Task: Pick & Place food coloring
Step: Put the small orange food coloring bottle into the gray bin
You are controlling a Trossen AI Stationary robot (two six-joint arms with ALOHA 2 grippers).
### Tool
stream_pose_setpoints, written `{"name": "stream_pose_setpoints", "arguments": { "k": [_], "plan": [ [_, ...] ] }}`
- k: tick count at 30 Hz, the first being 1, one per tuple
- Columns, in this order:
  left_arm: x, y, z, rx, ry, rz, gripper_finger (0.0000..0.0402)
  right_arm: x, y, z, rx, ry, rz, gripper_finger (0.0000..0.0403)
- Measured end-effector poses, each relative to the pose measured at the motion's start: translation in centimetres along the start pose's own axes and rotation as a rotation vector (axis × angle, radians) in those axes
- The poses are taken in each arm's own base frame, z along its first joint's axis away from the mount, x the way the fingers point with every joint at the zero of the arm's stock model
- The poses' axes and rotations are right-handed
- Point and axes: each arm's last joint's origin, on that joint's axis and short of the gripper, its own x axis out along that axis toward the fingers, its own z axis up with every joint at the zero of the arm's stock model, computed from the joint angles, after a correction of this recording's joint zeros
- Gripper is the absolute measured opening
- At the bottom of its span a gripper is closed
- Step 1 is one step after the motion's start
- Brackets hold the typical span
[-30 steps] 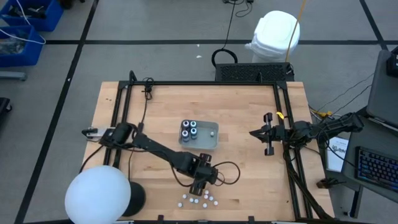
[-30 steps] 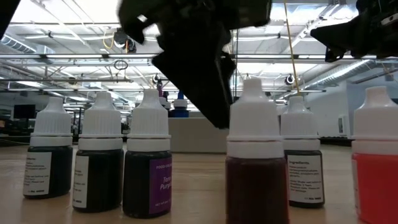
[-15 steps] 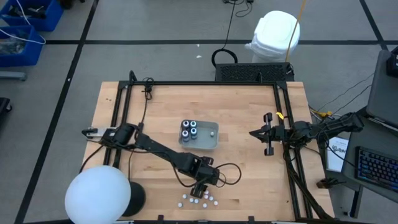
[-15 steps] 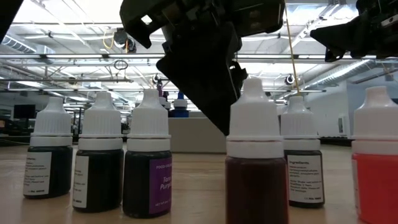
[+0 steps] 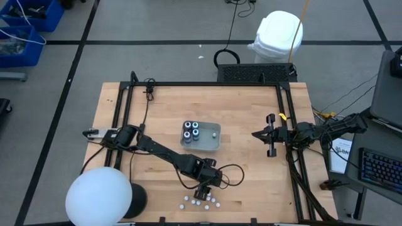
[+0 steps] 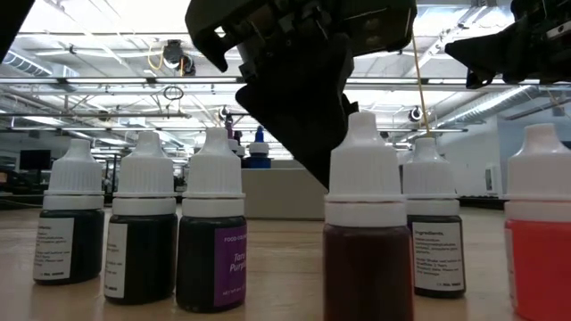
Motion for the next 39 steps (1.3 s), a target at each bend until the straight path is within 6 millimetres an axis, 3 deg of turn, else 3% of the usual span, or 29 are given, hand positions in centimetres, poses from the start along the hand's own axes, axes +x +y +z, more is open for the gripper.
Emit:
{"name": "stream_pose_setpoints", "arguments": {
  "k": [11, 25, 30, 33, 39],
  "plan": [
    [0.0, 0.0, 0.0, -0.003, 0.005, -0.006, 0.022, 0.0, 0.0, 0.0, 0.0, 0.0, 0.0, 0.0],
    [-0.2, -0.1, -0.2, 0.037, 0.026, -0.007, 0.0078, 0.0, 0.0, 0.0, 0.0, 0.0, 0.0, 0.0],
    [-2.7, 0.0, 0.5, 0.067, -0.009, -0.006, 0.0063, 0.0, 0.0, 0.0, 0.0, -0.001, 0.0, 0.0],
    [-5.3, 0.1, 1.0, 0.09, -0.036, 0.016, 0.0063, 0.0, 0.0, 0.0, 0.0, -0.001, 0.0, 0.0],
    [-11.5, 1.5, 1.9, 0.109, -0.132, 0.224, 0.0074, 0.0, 0.0, 0.0, 0.0, -0.002, -0.001, 0.0]
  ]
}}
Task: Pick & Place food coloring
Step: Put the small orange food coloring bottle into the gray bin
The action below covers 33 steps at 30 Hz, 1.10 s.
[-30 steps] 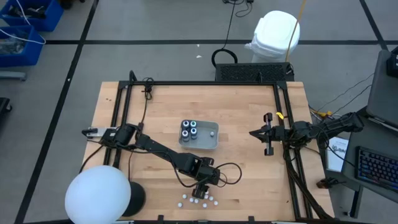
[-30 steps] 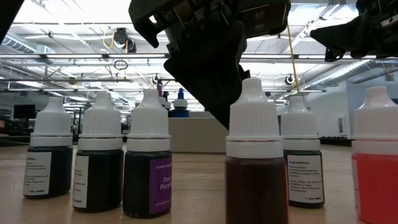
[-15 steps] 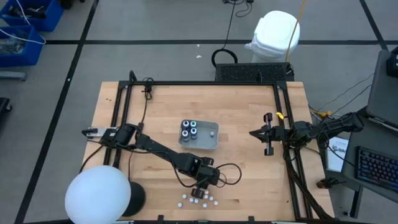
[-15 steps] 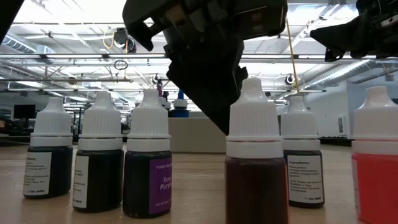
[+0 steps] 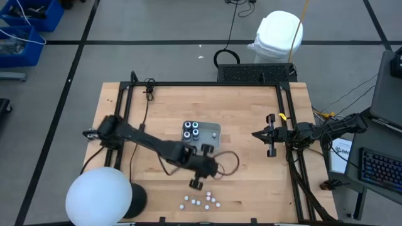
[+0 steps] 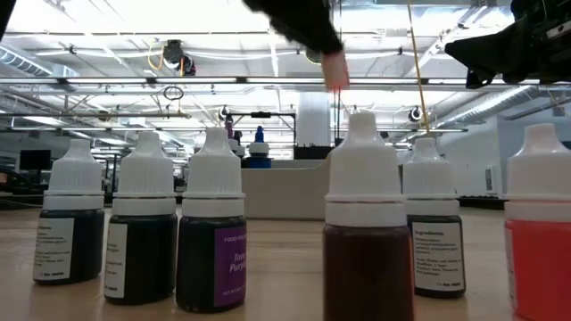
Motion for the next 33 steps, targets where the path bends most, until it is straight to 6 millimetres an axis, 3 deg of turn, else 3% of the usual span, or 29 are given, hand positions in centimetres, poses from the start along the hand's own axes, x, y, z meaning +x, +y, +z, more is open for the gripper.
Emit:
{"name": "stream_pose_setpoints", "arguments": {
  "k": [5, 11, 20, 33],
  "plan": [
    [-2.1, 4.1, 0.2, -0.122, -0.047, 0.127, 0.0066, 0.0, 0.0, 0.0, 0.001, -0.005, 0.0, 0.0],
    [-0.6, 7.6, -1.0, -0.197, 0.016, 0.177, 0.0069, 0.0, 0.0, 0.0, 0.0, -0.001, 0.0, 0.0],
    [3.7, 9.5, -3.0, -0.219, 0.142, 0.192, 0.0067, 0.0, 0.0, 0.0, -0.007, 0.002, 0.0, 0.0],
    [6.3, 11.6, -4.6, -0.288, 0.185, 0.163, 0.0069, 0.0, 0.0, 0.0, -0.007, -0.001, 0.0, 0.0]
  ]
}}
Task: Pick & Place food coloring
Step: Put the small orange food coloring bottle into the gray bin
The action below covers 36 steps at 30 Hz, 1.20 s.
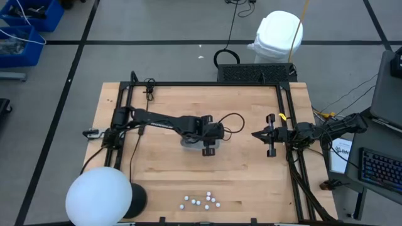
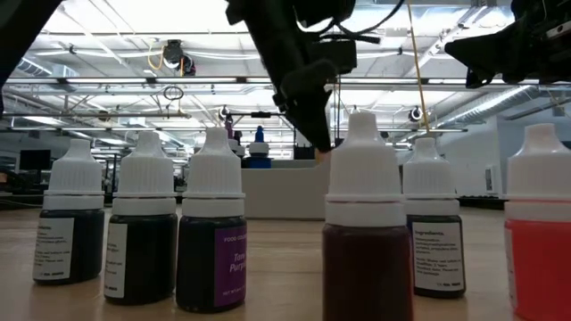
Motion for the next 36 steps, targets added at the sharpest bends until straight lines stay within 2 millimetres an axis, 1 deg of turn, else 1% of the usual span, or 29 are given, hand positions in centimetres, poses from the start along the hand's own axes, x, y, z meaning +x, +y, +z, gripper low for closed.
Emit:
{"name": "stream_pose_setpoints", "arguments": {
  "k": [6, 11, 20, 29, 32, 36],
  "plan": [
    [2.3, -0.3, -0.4, -0.006, 0.03, -0.011, 0.007, 0.0, 0.0, 0.1, -0.002, -0.007, -0.001, 0.0],
    [3.5, 0.0, -0.9, -0.015, 0.063, -0.009, 0.0071, 0.0, 0.0, 0.0, -0.003, -0.006, -0.001, 0.0],
    [4.6, 0.3, -1.3, -0.024, 0.09, -0.02, 0.0071, 0.0, 0.0, 0.0, -0.003, -0.005, 0.0, 0.0],
    [4.6, 0.4, -1.4, -0.026, 0.098, -0.026, 0.0074, 0.0, 0.0, 0.0, -0.003, -0.003, 0.0, 0.0],
    [4.6, 0.4, -1.4, -0.026, 0.095, -0.026, 0.009, 0.0, 0.0, 0.0, -0.003, -0.004, 0.0, 0.0],
    [4.5, 0.4, -1.3, -0.018, 0.093, -0.026, 0.013, 0.0, 0.0, 0.0, -0.003, -0.004, 0.0, 0.0]
  ]
}}
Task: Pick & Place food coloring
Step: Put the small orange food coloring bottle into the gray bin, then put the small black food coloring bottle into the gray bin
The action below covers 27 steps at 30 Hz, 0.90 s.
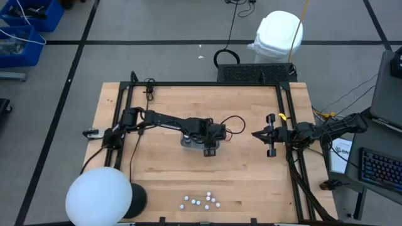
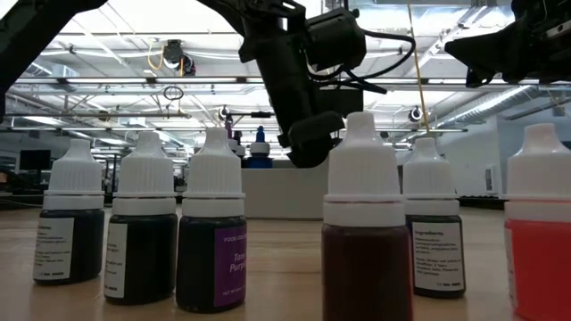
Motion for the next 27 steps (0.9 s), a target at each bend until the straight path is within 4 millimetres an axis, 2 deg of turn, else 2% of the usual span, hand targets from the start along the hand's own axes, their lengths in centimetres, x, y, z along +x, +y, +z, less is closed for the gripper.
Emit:
{"name": "stream_pose_setpoints", "arguments": {
  "k": [5, 11, 14, 18, 27],
  "plan": [
    [-1.5, 0.0, 0.3, 0.037, -0.028, 0.027, 0.0168, 0.0, 0.0, 0.0, 0.0, -0.001, -0.001, 0.0],
    [-6.8, -0.3, 1.2, 0.036, -0.14, 0.024, 0.0181, 0.0, 0.0, 0.0, 0.0, -0.001, 0.0, 0.0],
    [-9.6, -1.3, 1.4, 0.022, -0.202, -0.003, 0.0181, 0.0, 0.0, 0.0, 0.0, -0.001, 0.0, 0.0],
    [-11.8, -4.1, 1.0, 0.049, -0.228, -0.072, 0.0181, 0.0, 0.0, 0.0, -0.003, -0.001, 0.0, 0.0],
    [-13.1, -12.9, -1.4, 0.192, -0.168, -0.234, 0.0182, 0.0, 0.0, 0.0, -0.002, -0.001, -0.001, 0.0]
  ]
}}
